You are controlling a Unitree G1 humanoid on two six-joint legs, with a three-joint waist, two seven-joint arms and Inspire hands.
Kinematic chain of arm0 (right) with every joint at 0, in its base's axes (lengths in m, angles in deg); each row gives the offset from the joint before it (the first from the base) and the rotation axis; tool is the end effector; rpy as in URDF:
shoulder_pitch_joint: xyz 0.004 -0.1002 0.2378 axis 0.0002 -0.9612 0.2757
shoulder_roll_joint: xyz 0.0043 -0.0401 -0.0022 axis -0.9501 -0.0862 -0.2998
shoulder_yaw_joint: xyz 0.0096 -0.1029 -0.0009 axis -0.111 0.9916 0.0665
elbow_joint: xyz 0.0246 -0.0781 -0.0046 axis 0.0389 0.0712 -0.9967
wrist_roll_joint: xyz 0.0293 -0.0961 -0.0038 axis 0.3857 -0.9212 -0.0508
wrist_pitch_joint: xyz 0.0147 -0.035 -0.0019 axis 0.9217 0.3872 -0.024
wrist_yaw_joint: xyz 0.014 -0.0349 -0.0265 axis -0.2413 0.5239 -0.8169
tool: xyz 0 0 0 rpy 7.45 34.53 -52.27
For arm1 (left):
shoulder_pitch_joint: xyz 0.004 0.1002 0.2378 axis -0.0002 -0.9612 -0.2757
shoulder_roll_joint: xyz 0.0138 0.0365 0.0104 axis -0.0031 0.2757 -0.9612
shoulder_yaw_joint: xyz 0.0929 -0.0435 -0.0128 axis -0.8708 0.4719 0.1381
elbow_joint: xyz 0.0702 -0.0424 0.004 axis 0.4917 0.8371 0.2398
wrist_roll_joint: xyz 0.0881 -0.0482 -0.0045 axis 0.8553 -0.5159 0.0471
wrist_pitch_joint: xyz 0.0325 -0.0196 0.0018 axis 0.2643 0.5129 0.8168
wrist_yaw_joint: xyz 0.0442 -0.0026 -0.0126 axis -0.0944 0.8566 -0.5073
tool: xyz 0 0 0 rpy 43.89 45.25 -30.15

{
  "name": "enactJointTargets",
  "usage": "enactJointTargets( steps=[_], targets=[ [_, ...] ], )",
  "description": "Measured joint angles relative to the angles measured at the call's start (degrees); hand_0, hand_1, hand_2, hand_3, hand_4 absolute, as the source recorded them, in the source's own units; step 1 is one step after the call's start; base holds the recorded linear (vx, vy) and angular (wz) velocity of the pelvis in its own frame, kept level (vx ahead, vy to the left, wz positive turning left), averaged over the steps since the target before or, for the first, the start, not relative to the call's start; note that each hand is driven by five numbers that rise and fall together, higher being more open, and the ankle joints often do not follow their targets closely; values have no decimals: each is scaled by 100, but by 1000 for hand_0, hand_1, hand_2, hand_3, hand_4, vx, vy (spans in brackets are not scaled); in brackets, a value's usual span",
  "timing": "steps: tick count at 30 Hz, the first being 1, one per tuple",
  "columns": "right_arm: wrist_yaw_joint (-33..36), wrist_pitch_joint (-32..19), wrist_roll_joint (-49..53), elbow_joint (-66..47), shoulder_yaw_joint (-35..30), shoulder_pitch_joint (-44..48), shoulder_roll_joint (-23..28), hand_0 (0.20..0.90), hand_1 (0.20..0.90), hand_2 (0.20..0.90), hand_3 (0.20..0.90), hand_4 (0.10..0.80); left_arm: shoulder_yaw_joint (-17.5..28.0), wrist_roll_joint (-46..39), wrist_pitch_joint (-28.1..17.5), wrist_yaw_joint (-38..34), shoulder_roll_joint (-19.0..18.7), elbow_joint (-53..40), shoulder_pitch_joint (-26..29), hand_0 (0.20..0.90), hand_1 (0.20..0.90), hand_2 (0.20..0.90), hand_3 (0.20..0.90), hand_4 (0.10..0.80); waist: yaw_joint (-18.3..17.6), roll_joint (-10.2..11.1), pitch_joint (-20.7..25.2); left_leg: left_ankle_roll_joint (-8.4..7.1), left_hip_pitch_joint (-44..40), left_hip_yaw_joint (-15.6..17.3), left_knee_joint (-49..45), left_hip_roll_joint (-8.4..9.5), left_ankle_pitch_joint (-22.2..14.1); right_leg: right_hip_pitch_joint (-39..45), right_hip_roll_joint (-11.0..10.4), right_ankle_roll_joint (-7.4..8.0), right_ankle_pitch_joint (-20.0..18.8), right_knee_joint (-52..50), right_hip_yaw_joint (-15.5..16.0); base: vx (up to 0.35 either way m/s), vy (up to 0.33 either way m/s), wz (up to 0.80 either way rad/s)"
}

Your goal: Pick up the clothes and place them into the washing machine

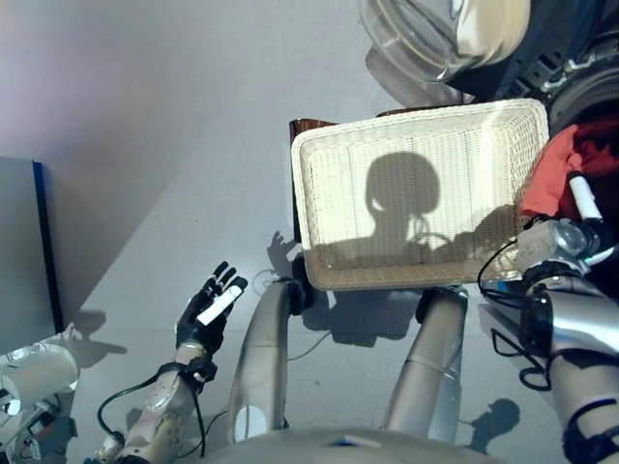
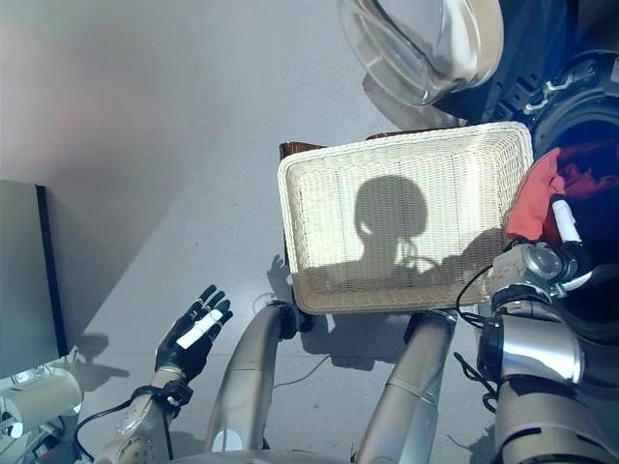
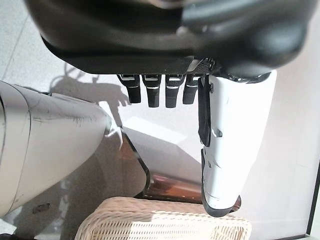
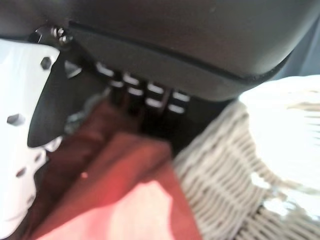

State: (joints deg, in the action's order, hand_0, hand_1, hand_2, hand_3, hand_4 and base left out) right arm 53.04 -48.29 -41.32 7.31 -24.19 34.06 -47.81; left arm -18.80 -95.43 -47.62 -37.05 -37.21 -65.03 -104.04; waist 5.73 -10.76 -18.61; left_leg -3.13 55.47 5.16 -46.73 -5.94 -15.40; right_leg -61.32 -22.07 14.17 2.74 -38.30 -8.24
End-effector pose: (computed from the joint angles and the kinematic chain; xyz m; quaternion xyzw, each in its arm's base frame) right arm 0.3011 -0.3346 0.1199 0.1853 0.0336 -0.6160 0.7649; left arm 0.1226 0.2027 -0.0312 -0.2470 0.1811 0.0436 0.9509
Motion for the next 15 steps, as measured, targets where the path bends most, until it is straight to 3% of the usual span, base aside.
enactJointTargets(
  steps=[15],
  targets=[
    [149, 82, -61, -75, 147, 69, 63, 900, 900, 900, 900, 800, 19, 25, -101, -3, 75, 13, 16, 900, 900, 900, 900, 800, -3, -72, -40, -58, -47, -33, 371, 17, 257, 5, 1, -64, -110, 162, 109, 5, -9, 3]
  ],
)
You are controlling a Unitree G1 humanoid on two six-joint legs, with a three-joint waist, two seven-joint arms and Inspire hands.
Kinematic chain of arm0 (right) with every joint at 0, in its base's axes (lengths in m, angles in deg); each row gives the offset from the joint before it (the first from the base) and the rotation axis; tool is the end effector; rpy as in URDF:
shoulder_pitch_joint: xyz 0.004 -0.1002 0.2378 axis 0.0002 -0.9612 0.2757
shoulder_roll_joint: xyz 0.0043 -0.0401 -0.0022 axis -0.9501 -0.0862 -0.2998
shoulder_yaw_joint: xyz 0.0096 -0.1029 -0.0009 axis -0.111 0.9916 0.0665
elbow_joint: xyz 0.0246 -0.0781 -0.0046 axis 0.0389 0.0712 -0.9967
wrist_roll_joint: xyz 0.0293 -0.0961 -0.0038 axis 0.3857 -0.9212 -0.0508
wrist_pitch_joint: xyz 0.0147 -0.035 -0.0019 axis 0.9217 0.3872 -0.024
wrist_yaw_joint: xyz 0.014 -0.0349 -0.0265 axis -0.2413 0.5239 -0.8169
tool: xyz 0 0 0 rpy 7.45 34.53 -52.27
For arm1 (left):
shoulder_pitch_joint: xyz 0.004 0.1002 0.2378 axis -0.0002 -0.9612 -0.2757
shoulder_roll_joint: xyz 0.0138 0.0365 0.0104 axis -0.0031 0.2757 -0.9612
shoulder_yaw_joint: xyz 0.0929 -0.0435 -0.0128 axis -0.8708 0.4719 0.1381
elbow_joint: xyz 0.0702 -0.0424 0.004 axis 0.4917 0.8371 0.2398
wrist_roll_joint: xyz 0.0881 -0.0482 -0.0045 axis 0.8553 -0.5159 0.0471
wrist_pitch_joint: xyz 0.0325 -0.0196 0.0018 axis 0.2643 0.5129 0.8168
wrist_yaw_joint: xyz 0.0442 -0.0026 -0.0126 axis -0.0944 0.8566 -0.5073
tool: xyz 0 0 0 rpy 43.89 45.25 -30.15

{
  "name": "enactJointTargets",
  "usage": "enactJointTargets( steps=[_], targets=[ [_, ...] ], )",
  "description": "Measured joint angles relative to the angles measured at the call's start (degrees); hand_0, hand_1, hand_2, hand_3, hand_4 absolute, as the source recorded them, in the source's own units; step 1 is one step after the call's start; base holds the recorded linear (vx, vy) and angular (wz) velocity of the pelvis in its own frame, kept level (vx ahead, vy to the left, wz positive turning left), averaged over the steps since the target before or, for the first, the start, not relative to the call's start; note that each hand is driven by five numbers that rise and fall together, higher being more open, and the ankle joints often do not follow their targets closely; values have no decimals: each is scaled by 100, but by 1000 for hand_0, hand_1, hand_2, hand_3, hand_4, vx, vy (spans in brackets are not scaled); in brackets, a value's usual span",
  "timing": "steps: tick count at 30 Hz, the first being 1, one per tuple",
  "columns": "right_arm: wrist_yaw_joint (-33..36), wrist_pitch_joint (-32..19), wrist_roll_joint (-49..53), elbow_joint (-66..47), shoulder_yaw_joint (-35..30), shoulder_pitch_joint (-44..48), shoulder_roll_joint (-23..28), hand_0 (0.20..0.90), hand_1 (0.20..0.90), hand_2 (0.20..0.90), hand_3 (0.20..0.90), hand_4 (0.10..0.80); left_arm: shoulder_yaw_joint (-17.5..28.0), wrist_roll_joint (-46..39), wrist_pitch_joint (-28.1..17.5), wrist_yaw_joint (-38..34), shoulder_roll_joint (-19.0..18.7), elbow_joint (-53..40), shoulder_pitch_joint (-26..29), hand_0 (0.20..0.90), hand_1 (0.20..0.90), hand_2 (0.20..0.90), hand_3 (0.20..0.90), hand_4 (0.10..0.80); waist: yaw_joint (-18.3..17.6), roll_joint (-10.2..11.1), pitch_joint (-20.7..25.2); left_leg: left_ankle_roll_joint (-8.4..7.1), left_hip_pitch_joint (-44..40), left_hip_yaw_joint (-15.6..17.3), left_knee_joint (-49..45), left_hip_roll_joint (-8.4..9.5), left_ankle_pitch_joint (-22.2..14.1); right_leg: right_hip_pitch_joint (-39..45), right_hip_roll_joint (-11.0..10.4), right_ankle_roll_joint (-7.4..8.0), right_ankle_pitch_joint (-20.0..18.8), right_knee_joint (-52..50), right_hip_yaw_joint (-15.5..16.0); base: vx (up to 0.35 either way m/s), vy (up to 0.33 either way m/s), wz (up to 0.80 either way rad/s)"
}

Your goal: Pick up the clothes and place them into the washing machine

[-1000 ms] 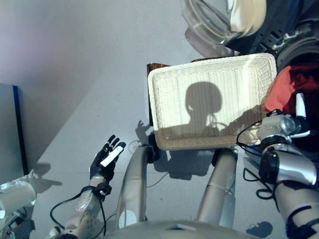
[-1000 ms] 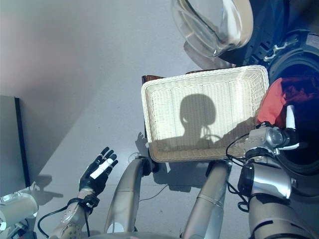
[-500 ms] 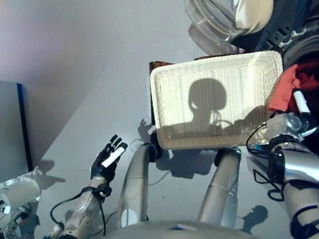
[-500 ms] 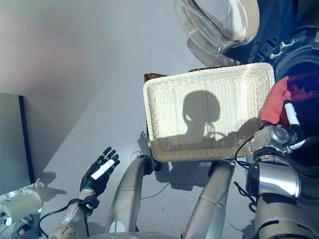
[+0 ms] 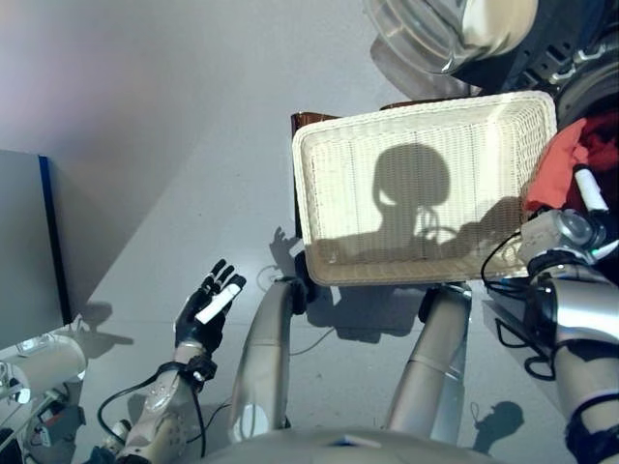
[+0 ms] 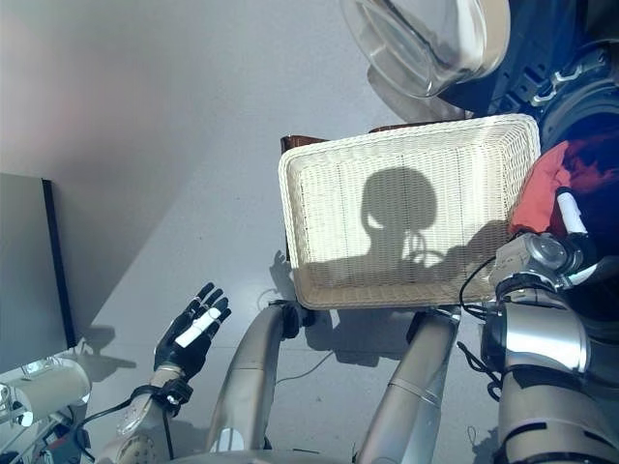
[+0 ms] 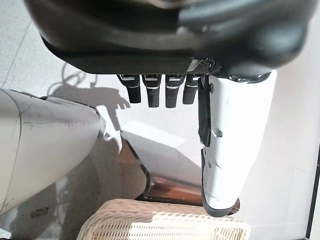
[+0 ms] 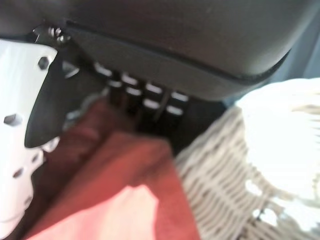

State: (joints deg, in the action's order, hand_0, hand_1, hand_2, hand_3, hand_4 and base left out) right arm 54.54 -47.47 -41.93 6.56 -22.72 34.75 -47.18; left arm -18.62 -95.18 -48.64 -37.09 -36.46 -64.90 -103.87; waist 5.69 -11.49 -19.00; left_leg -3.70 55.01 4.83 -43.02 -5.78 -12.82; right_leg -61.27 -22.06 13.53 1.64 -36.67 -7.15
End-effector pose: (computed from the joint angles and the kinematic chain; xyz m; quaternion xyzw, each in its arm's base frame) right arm 0.3037 -0.3351 0.1267 0.1715 0.0294 -0.6195 0.7655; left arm 0.1237 0.2007 -0.0310 -0.2506 0.1708 0.0467 0.9518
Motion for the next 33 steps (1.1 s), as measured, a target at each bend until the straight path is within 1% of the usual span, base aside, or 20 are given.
enactJointTargets(
  steps=[3, 5, 6, 9, 13, 17, 20, 22, 23, 26, 33],
  targets=[
    [-10, -12, -190, -249, -7, -263, -23, 900, 900, 900, 900, 800, 0, 31, -1, 2, 27, -1, 2, 900, 900, 900, 900, 800, -4, -8, -6, -6, -19, 5, 10, -7, 6, 2, 4, -2, -2, -5, 1, -5, -3, -1],
    [-11, 7, -477, -295, 6, -367, -52, 900, 900, 900, 900, 800, 0, 32, -3, 1, 27, 0, 2, 900, 900, 900, 900, 800, -3, -6, -8, -7, -35, 11, 10, -10, 6, 10, 6, -5, -4, -4, 1, -4, -4, -2],
    [-13, 36, -818, -287, 60, -454, -62, 900, 900, 900, 900, 800, 2, 35, -7, 1, 27, -1, 2, 900, 900, 900, 900, 800, -4, -12, -15, -9, -50, 13, 11, -18, 7, 32, 11, -5, -4, -1, 7, 0, 0, 0],
    [-4, 230, -1438, -277, 180, -508, -63, 900, 900, 900, 900, 800, 15, 71, -23, -1, 27, 5, 2, 900, 900, 900, 900, 800, -20, -18, -27, -8, -71, 11, 12, -28, 6, 68, 15, -6, -4, 13, 22, 0, 0, 0],
    [7, 422, -1891, -280, 371, -483, -46, 900, 900, 900, 900, 800, 16, 102, -114, 3, 27, 2, 1, 900, 900, 900, 900, 800, -25, -11, -32, -9, -76, 11, 14, -48, 5, 87, 44, -11, -45, 82, 27, 6, 0, -3],
    [-20, 524, -2019, -282, 535, -360, -27, 900, 900, 900, 900, 800, 12, 101, -116, 6, 25, 3, 32, 900, 900, 900, 900, 800, -53, 29, -91, -25, -182, 13, 89, -53, 20, 217, 75, 5, -136, 237, 38, 25, 9, -7],
    [16, 532, -2126, -293, 618, -226, -16, 900, 900, 900, 900, 800, 15, 101, -123, -6, 25, -2, 33, 900, 900, 900, 900, 800, -134, 64, -158, -10, -413, 4, 280, -49, 77, 547, 63, 14, -231, 520, 161, 29, 12, 0],
    [181, 530, -2133, -325, 605, -53, -9, 900, 900, 900, 900, 800, 19, 101, -128, -28, 25, -5, 41, 900, 900, 900, 900, 800, -181, 91, -188, 1, -497, -9, 398, -49, 117, 696, 64, 12, -290, 700, 239, 15, 5, 3],
    [315, 527, -2145, -403, 585, 10, -8, 900, 900, 900, 900, 800, 27, 101, -137, -40, 23, -8, 44, 900, 900, 900, 900, 800, -183, 129, -213, -2, -511, -9, 409, -47, 127, 710, 64, 13, -306, 725, 248, 0, 0, 0],
    [677, 526, -2245, -655, 478, 64, -12, 900, 900, 900, 900, 800, 28, 101, -137, -130, 28, -9, 53, 900, 900, 900, 900, 800, -177, 154, -230, 2, -508, -8, 409, -41, 124, 715, 50, 16, -316, 703, 271, 1, 9, 1],
    [906, 534, -2243, -726, 373, 108, -21, 900, 900, 900, 900, 800, 31, 101, -138, -228, 24, -13, 99, 900, 900, 900, 900, 800, -164, 162, -236, 15, -519, -8, 397, -36, 115, 749, 8, 15, -316, 712, 302, 2, 16, 1]
  ],
)
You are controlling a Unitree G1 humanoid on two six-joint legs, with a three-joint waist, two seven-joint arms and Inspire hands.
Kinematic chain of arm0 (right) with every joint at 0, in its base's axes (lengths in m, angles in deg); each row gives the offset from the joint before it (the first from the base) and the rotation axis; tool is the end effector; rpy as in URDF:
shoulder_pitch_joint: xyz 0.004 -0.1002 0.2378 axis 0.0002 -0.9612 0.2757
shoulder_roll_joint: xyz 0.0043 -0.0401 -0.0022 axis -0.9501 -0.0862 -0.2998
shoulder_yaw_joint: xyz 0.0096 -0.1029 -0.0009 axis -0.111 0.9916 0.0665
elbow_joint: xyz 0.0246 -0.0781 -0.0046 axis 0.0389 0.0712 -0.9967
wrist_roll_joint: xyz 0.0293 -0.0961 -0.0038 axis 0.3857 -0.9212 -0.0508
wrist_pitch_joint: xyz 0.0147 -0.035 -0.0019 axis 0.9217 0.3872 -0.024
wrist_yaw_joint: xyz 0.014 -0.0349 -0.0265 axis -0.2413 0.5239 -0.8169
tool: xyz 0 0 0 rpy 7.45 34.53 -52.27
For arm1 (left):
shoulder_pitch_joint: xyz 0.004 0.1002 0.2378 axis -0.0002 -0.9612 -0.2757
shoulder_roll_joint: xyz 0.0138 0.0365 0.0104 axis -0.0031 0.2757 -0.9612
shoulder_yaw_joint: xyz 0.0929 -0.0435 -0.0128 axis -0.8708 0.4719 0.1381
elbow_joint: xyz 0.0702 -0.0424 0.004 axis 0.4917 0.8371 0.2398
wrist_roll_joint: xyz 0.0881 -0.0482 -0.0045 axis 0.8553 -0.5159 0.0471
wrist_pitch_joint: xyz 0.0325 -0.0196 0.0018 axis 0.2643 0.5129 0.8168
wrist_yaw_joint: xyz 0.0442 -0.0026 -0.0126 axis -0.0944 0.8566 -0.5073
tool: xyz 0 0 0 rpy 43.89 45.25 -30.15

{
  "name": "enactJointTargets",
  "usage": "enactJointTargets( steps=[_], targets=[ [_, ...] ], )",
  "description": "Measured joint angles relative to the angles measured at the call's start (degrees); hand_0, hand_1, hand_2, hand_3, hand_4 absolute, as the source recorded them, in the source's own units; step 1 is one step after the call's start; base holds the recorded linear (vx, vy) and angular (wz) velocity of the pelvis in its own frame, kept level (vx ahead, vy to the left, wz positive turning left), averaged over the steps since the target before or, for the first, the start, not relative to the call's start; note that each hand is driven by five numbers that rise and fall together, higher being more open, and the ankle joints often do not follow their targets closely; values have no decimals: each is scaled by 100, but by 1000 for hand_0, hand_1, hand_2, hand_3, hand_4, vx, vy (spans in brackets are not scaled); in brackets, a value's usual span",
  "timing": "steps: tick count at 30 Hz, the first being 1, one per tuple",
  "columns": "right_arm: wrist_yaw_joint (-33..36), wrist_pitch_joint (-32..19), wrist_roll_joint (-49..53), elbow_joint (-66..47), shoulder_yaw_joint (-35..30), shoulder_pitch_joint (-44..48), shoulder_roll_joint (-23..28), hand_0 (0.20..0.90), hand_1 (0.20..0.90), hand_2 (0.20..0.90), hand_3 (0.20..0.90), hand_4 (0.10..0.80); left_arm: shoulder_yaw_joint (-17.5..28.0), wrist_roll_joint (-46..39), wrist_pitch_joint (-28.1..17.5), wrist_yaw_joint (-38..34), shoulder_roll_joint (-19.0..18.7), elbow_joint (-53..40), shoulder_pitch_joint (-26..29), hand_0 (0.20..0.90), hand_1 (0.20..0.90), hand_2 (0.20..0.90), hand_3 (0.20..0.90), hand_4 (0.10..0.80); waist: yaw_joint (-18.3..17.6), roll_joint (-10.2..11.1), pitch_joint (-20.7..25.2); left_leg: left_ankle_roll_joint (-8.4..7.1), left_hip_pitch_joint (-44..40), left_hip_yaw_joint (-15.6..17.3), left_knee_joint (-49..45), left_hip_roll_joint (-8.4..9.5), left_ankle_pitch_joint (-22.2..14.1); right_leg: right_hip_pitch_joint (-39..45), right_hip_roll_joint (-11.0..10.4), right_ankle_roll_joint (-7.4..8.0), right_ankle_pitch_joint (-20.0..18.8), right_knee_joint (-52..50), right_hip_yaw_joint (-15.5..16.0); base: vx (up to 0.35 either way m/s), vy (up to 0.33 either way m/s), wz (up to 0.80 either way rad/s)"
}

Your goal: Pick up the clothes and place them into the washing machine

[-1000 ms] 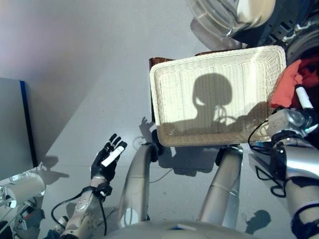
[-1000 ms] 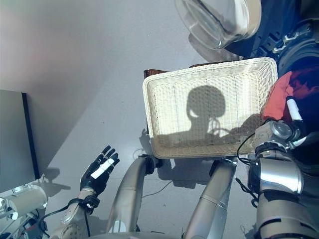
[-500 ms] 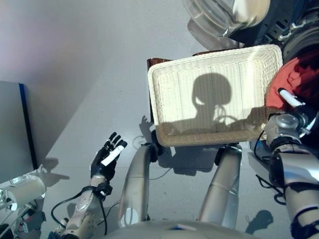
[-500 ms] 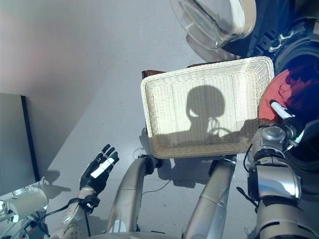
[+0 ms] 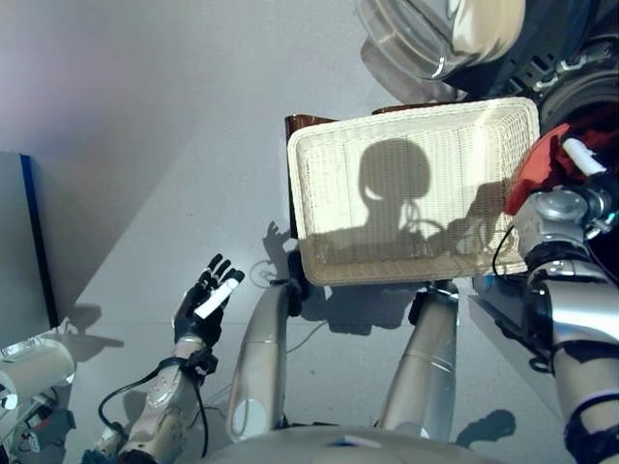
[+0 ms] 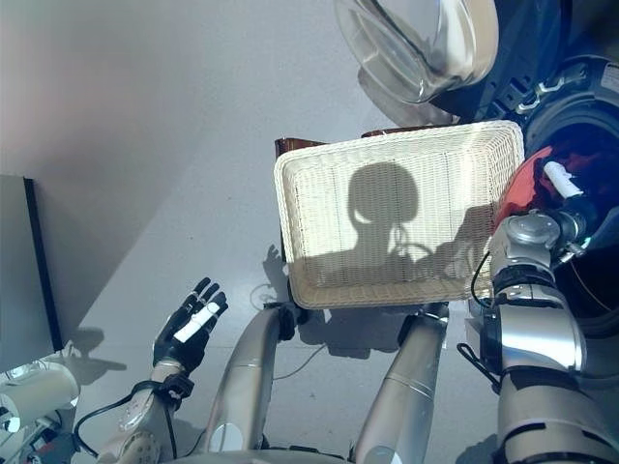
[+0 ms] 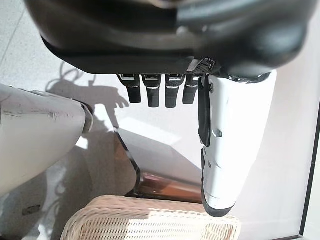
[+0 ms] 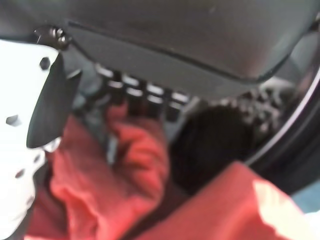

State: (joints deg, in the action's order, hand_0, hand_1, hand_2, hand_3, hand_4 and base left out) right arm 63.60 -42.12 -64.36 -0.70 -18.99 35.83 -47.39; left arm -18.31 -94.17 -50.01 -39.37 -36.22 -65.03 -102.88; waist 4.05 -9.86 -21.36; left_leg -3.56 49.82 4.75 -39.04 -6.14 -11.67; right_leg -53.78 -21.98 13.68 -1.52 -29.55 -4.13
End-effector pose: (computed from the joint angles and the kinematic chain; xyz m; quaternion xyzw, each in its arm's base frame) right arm 0.3198 -0.3198 0.1477 -0.0316 -0.0089 -0.6171 0.7862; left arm 0.1294 0.2003 -0.0275 -0.2416 0.1540 0.0622 0.9561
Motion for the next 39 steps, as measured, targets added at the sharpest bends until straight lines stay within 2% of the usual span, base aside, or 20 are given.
enactJointTargets(
  steps=[5, 9, 13, 17, 20, 21, 24, 25, 26, 35, 39],
  targets=[
    [-106, 86, 18, 428, 120, 289, 8, 900, 900, 900, 900, 800, 0, -4, -1, 5, -25, -11, -1, 900, 900, 900, 900, 800, 20, -1, 1, 3, 8, -1, -34, -3, -2, -2, -1, 0, 1, 12, -16, 0, 0, 0],
    [-642, 326, 201, 1207, 366, 706, 195, 900, 900, 900, 900, 800, 11, -10, -3, 28, -83, -111, -10, 900, 900, 900, 900, 800, 94, -10, 10, 3, 143, 0, -68, 1, 1, -146, -12, -4, -3, -39, -18, -9, -6, 0],
    [-1152, 360, 634, 1202, 311, 701, 287, 900, 900, 900, 900, 800, 28, -67, -6, 147, -84, -174, -24, 900, 900, 900, 900, 800, 168, -10, 10, 10, 260, -1, -168, 7, -12, -297, -19, -15, 34, -227, -48, 45, -39, 4],
    [-1584, 335, 934, 1329, 388, 609, 482, 900, 900, 900, 900, 800, 136, -81, 9, 262, -84, -168, -73, 900, 900, 900, 900, 800, 225, -25, 21, -27, 260, -35, -286, -6, -93, -386, -19, -29, 247, -563, -79, 49, -36, 5],
    [-1738, 302, 969, 1412, 483, 614, 511, 900, 900, 900, 900, 800, 200, -82, 16, 332, -93, -170, -119, 900, 900, 900, 900, 800, 190, -47, 43, -31, 260, -81, -275, -11, -106, -395, -22, -16, 353, -638, -18, -33, -9, 5],
    [-1811, 291, 997, 1408, 485, 618, 514, 900, 900, 900, 900, 800, 192, -80, 24, 375, -127, -169, -139, 900, 900, 900, 900, 800, 199, -53, 55, -68, 273, -110, -280, -7, -87, -411, -16, -69, 322, -648, -33, 0, 0, 0],
    [-1878, 237, 1025, 1410, 590, 611, 609, 900, 900, 900, 900, 800, 189, -78, 29, 451, -187, -192, -143, 900, 900, 900, 900, 800, 250, -84, 144, -96, 388, -101, -292, -1, -56, -566, 4, -65, 325, -722, -95, -9, -3, 0],
    [-1938, 237, 1027, 1397, 582, 599, 676, 532, 532, 532, 532, 537, 195, -77, 30, 465, -194, -203, -136, 900, 900, 900, 900, 800, 299, -89, 150, -95, 404, -95, -297, -8, -56, -604, -2, -66, 319, -724, -150, 102, -7, 0],
    [-1959, 234, 1026, 1410, 615, 609, 740, 200, 200, 200, 200, 300, 194, -79, 30, 470, -199, -221, -153, 900, 900, 900, 900, 800, 298, -96, 187, -92, 453, -85, -302, 1, -59, -671, -1, -70, 336, -748, -126, 0, 0, 0],
    [-2095, 234, 1036, 1466, 555, 481, 1033, 200, 200, 200, 200, 300, 190, -74, 34, 511, -237, -210, -164, 900, 900, 900, 900, 800, 315, -157, 238, -106, 490, -124, -486, -1, -103, -717, -8, -81, 349, -910, -194, -8, 0, 0],
    [-2200, 221, 1273, 1587, 449, 473, 1002, 200, 200, 200, 200, 300, 185, -75, 42, 498, -237, -193, -181, 900, 900, 900, 900, 800, 315, -198, 333, -102, 522, -154, -475, -4, -118, -742, 3, -57, 393, -921, -156, 37, 0, 2]
  ],
)
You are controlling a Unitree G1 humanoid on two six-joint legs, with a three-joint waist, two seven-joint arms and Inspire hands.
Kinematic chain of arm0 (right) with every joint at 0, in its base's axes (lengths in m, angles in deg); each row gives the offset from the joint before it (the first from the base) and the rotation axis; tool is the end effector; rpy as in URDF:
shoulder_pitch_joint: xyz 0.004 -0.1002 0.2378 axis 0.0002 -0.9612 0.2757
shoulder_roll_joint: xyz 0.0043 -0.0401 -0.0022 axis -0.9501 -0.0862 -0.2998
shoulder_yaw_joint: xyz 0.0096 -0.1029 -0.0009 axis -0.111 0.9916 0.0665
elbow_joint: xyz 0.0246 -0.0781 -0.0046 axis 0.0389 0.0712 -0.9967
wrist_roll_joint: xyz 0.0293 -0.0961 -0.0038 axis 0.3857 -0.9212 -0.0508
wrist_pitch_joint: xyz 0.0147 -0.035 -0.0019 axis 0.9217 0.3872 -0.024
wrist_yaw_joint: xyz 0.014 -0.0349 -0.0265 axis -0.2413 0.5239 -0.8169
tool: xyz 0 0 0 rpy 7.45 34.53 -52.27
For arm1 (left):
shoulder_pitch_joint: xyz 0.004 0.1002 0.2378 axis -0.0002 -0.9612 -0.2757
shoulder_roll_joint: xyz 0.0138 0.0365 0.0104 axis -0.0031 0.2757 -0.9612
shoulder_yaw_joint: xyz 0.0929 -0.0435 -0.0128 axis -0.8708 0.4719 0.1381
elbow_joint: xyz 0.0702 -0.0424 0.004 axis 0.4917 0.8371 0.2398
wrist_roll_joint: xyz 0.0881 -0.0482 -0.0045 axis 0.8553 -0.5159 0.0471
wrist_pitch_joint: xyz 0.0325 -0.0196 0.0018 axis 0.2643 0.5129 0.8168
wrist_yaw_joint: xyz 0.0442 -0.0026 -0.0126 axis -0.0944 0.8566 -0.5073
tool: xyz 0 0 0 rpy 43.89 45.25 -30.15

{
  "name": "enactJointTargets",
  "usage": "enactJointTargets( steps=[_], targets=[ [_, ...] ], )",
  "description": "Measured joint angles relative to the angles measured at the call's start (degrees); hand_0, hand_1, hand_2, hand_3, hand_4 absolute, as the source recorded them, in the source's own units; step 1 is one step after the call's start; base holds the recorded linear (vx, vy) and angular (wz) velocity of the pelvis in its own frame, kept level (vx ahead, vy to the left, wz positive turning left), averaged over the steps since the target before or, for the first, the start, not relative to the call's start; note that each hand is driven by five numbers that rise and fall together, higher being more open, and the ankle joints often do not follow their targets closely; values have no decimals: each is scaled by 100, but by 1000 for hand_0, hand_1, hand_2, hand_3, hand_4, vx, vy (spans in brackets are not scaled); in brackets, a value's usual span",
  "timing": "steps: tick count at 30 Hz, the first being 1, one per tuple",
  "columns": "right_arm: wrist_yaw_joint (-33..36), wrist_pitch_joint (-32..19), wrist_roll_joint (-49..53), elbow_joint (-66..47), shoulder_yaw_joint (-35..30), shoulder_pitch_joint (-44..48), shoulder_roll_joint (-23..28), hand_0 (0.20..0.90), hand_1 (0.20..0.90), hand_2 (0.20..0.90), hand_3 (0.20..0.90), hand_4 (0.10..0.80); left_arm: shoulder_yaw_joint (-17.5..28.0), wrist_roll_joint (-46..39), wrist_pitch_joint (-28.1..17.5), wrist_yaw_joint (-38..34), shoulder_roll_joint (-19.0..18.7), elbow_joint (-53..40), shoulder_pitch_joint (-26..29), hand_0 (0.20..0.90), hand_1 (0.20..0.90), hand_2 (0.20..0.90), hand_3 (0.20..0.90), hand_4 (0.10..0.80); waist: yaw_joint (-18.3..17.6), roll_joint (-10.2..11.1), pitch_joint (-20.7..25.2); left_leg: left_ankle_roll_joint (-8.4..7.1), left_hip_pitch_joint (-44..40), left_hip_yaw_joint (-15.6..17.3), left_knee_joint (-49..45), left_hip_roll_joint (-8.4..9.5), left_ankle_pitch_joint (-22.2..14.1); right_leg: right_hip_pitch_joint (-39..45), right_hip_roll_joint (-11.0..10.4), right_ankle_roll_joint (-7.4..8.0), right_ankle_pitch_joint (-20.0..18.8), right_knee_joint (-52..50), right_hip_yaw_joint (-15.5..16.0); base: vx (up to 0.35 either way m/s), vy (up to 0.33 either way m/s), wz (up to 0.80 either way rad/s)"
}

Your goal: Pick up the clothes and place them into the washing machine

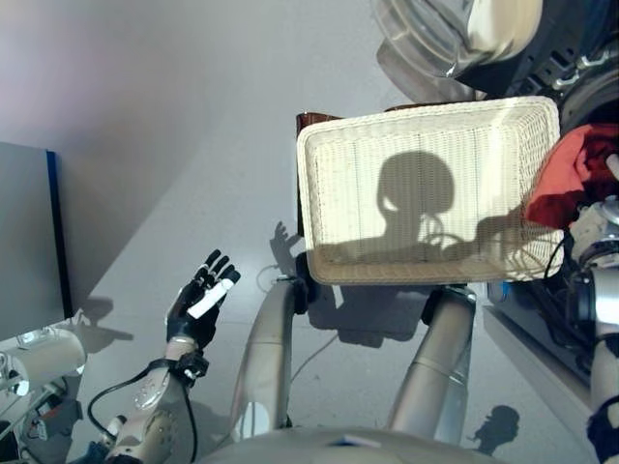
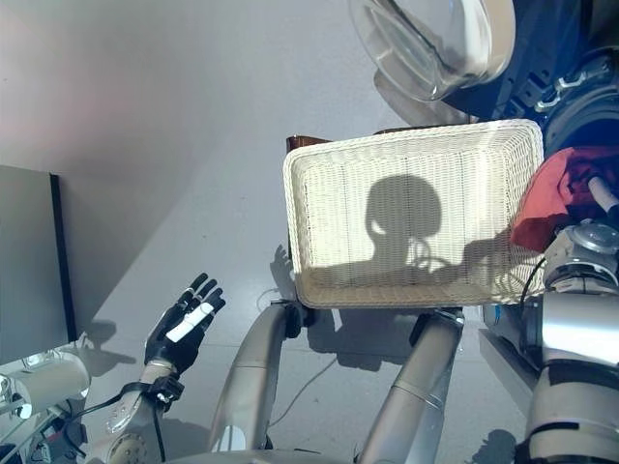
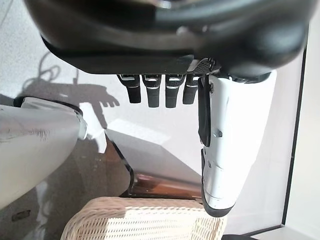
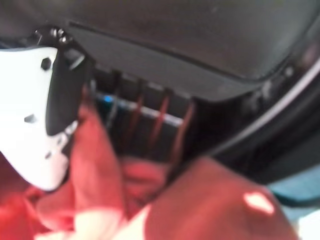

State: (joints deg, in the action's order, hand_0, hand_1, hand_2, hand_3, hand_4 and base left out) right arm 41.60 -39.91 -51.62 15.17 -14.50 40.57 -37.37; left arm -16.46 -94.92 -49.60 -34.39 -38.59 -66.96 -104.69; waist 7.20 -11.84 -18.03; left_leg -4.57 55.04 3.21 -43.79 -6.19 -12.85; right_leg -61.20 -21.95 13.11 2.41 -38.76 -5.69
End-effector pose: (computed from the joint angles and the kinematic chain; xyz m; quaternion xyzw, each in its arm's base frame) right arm 0.2851 -0.3745 0.1569 0.0241 0.0637 -0.5664 0.8213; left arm 0.1247 0.2135 -0.0224 -0.2376 0.1395 0.0322 0.9607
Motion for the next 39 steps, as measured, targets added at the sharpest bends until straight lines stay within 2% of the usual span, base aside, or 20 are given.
enactJointTargets(
  steps=[6, 8, 11, 14, 19, 23, 30, 39],
  targets=[
    [11, -179, 1121, -153, -545, -31, -96, 200, 200, 200, 200, 300, -5, 4, 7, -53, 6, 109, -19, 900, 900, 900, 900, 800, 17, -37, 111, -22, 67, 26, 11, 2, 41, -88, -4, -20, -47, 7, -41, -12, 4, -1],
    [23, -408, 1591, -208, -776, -17, -188, 200, 200, 200, 200, 300, -10, 2, 19, -106, 12, 148, -16, 900, 900, 900, 900, 800, -11, -26, 129, -16, 92, 40, 8, -5, 24, -127, 22, -6, -29, 8, -61, 59, 3, -2],
    [118, -871, 2676, -369, -1475, 17, -364, 200, 200, 200, 200, 300, -28, 0, 42, -180, 34, 149, -4, 900, 900, 900, 900, 800, 11, -25, 137, -19, 93, 33, 12, -2, 22, -127, 31, 5, -43, 18, -128, 0, 0, 0],
    [404, -1189, 3169, -429, -1625, 126, -529, 200, 200, 200, 200, 300, -79, 0, 112, -285, 62, 139, 3, 900, 900, 900, 900, 800, -50, -23, 142, -4, 94, 43, 12, -7, 1, -116, 55, 20, 8, 22, -99, 0, 0, 0],
    [692, -1240, 3206, -603, -1807, 219, -481, 200, 200, 200, 200, 300, -186, 0, 130, -290, 59, 152, -10, 900, 900, 900, 900, 800, -11, -24, 146, 1, 89, 53, 18, 16, 10, -125, 33, 51, -24, 2, -139, -37, -7, 2],
    [879, -1224, 3180, -454, -1904, 333, -200, 200, 200, 200, 200, 300, -186, 3, 125, -276, 53, 138, -4, 900, 900, 900, 900, 800, 4, -24, 146, 9, 81, 71, 44, 26, 18, -121, -20, 33, 13, 18, -135, 20, -6, 3],
    [1311, -1206, 3095, -141, -1890, 515, 944, 200, 200, 200, 200, 300, -183, 3, 126, -261, 44, 140, -7, 900, 900, 900, 900, 800, -7, -22, 144, 19, 52, 101, 104, 64, 22, -116, -54, 61, -4, 56, -155, 10, -2, 1],
    [1534, -973, 2885, 270, -1820, 661, 1080, 200, 200, 200, 200, 300, -180, -1, 130, -261, -71, 93, -3, 900, 900, 900, 900, 800, -17, -6, 132, 71, 52, 155, 86, 109, -15, -113, -78, 91, -21, 116, -199, 6, 0, 1]
  ],
)
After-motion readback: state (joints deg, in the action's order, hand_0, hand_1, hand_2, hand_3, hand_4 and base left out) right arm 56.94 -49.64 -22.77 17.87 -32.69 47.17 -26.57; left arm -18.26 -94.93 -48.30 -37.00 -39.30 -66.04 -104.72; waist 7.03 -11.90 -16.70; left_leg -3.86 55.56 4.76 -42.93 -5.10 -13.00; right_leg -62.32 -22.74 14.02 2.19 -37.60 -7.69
